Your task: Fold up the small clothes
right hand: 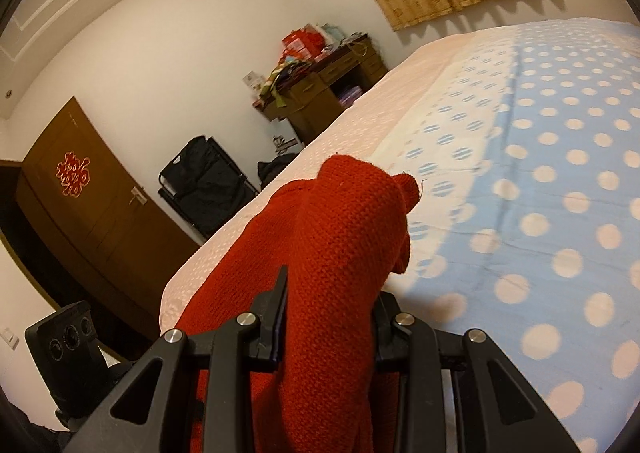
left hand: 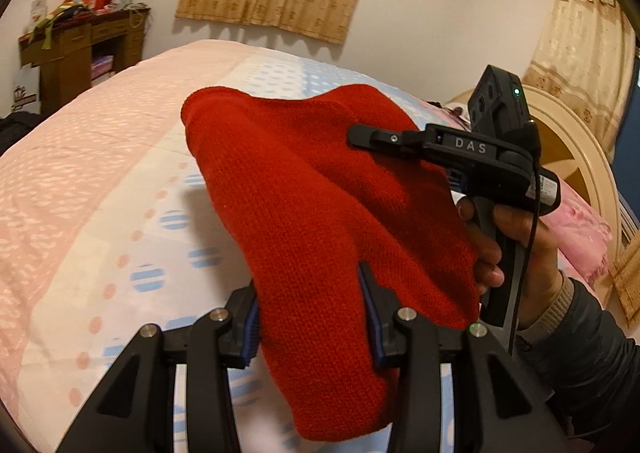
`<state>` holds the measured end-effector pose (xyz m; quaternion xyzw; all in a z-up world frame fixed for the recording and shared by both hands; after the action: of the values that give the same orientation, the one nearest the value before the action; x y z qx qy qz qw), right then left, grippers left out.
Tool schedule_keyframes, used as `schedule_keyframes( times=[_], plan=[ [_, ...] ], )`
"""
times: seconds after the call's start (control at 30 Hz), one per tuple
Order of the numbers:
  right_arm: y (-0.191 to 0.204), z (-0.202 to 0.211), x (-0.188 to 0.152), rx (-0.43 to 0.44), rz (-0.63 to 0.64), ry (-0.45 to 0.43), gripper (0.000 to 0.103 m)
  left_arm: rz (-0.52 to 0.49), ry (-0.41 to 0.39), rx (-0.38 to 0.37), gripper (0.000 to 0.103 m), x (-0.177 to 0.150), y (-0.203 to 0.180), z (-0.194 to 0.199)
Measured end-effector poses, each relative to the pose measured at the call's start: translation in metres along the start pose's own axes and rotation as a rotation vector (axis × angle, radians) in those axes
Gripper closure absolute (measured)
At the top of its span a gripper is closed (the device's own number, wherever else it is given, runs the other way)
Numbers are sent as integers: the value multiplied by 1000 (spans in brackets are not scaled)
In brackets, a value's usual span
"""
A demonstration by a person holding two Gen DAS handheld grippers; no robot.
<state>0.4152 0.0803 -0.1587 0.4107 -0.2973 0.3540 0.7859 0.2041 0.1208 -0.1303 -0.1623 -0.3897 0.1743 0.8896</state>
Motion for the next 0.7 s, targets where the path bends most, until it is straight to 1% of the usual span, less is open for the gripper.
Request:
schedule_keyframes(
  times=[0.37,0.7],
  plan=[
    [31,-58,11,54,52,83,71,50,-29,59,60,0,23,5],
    [34,-97,2,78,52,156,71,73,-11,93,60,-10,43,5]
  ],
)
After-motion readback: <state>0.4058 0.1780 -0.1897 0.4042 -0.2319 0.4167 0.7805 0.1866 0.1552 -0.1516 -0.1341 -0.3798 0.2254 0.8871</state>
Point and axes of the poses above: each gripper's, at about its wrist camera, not at the fingertips, and z roughly against the way its jaws point, y to its left, x to its top, the point moved 5 cm from there along -z, roughly the way its jaws point, and after that the axes turned 10 degrees about z, right-handed, at the moved point
